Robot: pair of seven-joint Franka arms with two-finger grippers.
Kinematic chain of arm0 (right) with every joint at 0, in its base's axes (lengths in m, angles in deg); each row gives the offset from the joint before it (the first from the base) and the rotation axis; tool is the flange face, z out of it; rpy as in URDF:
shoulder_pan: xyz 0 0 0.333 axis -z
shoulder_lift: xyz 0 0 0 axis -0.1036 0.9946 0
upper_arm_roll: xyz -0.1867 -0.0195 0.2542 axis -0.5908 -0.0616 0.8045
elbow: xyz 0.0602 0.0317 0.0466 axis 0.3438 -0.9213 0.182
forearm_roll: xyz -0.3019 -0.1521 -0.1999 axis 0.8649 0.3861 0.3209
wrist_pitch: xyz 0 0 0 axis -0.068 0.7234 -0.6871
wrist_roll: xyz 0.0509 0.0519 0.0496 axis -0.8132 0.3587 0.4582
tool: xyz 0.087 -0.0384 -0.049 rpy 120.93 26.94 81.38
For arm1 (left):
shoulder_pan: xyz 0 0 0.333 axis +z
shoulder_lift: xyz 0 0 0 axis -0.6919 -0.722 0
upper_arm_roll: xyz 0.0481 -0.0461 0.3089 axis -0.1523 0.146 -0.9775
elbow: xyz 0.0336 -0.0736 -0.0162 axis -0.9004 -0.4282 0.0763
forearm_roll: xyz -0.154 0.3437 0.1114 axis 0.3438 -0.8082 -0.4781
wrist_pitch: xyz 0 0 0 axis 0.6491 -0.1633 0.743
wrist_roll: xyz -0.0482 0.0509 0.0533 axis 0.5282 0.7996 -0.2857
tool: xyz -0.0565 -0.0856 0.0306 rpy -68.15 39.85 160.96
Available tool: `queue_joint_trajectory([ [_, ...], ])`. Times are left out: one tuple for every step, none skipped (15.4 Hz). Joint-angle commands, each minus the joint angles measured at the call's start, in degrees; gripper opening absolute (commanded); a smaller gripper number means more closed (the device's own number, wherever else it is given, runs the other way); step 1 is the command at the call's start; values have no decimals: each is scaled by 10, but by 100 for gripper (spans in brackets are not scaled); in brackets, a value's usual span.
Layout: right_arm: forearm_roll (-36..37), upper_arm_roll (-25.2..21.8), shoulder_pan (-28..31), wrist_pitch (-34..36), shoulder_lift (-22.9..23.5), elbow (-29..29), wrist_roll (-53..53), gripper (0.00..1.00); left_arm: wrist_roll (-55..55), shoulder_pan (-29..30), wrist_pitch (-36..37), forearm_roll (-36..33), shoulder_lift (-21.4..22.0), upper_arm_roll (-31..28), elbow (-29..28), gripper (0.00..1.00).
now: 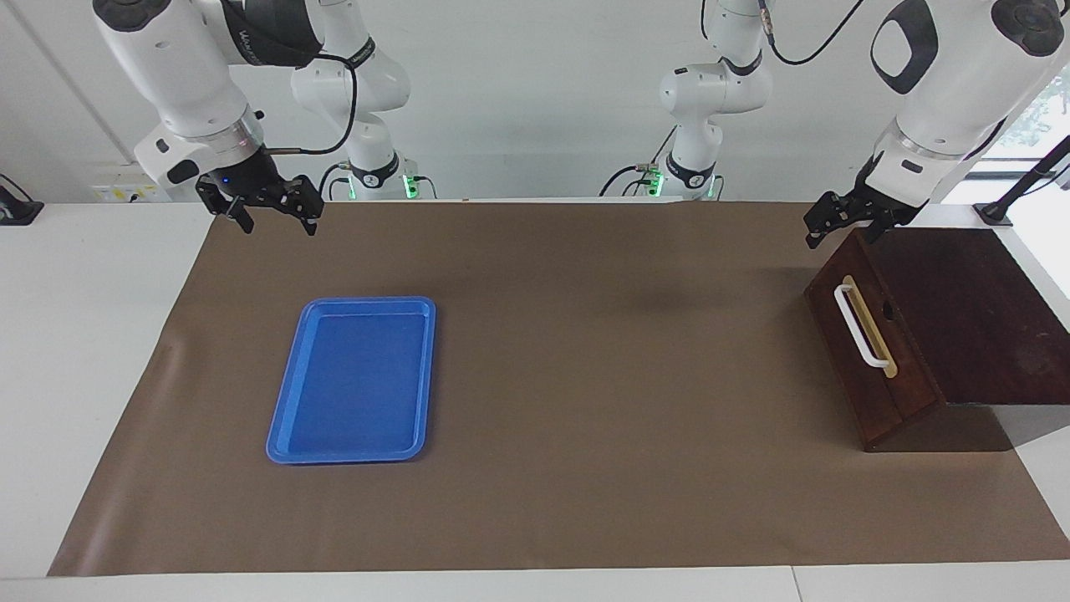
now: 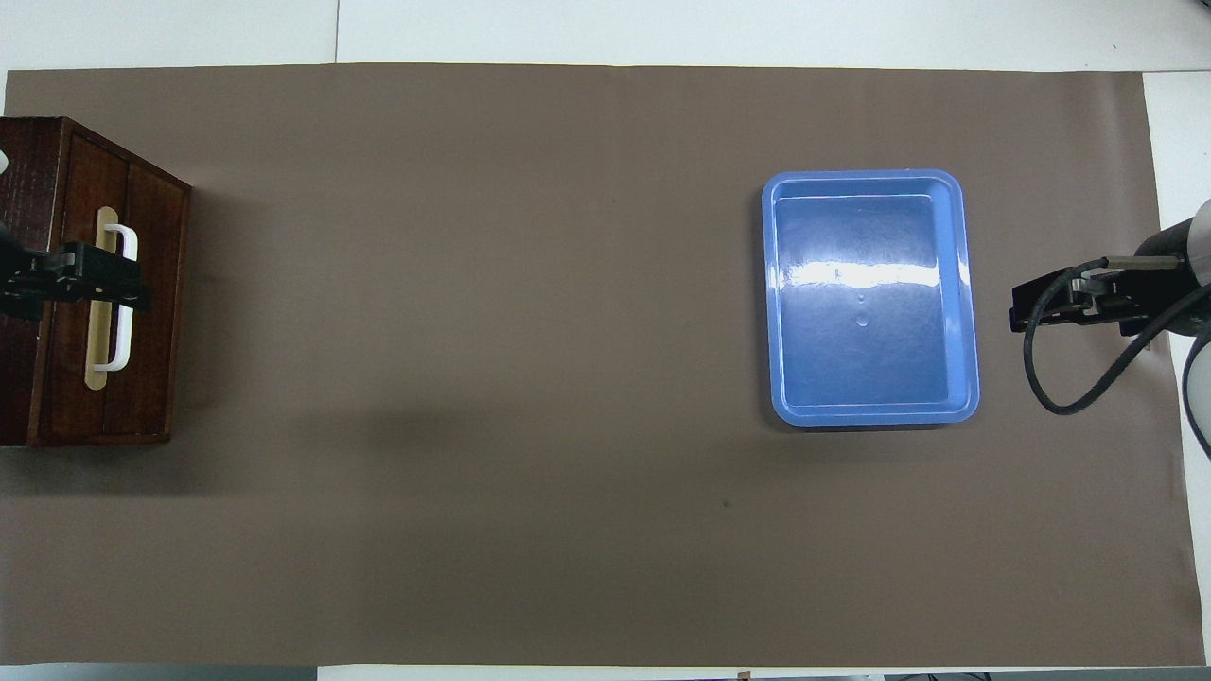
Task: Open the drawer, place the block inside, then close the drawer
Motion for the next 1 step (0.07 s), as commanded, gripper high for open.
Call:
queue_joint_trajectory([
  [8, 7, 10, -11, -14, -16, -6, 100, -8, -6, 5, 7, -8, -8, 15, 100],
])
